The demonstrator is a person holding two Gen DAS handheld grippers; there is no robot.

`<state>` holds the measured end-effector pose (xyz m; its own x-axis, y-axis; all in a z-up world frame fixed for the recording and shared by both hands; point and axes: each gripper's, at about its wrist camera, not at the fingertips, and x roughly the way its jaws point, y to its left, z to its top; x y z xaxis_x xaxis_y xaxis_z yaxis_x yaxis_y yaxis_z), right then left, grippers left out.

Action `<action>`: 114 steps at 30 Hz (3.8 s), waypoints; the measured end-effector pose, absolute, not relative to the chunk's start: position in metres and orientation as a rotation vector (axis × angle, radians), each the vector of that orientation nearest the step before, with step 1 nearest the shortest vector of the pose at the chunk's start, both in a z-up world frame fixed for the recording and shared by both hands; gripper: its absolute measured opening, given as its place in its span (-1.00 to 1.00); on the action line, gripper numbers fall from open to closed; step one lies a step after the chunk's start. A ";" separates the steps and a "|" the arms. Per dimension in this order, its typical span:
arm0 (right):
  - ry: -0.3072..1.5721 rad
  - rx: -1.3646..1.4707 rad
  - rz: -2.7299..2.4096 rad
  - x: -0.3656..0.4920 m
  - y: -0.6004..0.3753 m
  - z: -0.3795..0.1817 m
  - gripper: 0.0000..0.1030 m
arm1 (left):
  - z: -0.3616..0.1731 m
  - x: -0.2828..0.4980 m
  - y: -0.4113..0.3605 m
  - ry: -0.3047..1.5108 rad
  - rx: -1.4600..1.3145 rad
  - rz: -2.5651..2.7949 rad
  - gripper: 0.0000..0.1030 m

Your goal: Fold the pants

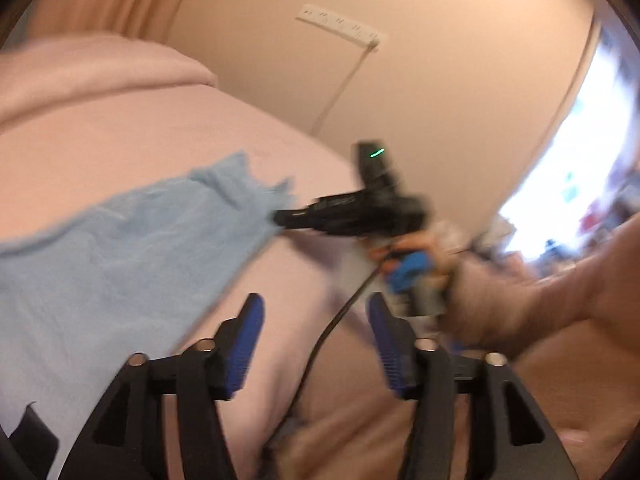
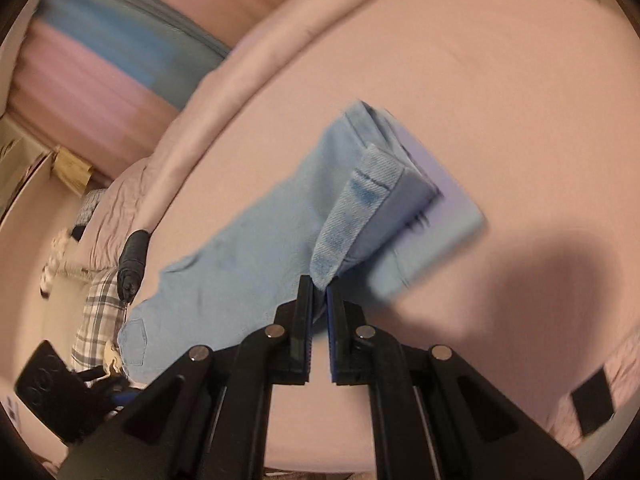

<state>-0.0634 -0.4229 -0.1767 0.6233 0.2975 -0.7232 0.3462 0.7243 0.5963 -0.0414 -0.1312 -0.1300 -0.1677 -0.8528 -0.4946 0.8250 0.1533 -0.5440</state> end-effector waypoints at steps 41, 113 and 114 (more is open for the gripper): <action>0.895 0.432 -0.173 -0.034 -0.455 -0.109 -0.17 | -0.170 0.091 -0.012 0.862 0.273 -0.212 0.53; 1.128 -0.178 0.892 0.105 -0.095 -0.144 -0.28 | -0.154 0.066 0.061 0.922 0.204 -0.266 0.19; 1.137 -0.224 0.958 0.087 -0.086 -0.147 -0.31 | -0.162 0.068 0.062 0.955 0.207 -0.257 0.19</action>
<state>0.0865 -0.0862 -0.1469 0.0878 0.5308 -0.8429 -0.7411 0.6003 0.3008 0.0677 0.0623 -0.1622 0.5515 -0.1247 -0.8248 0.3059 0.9501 0.0609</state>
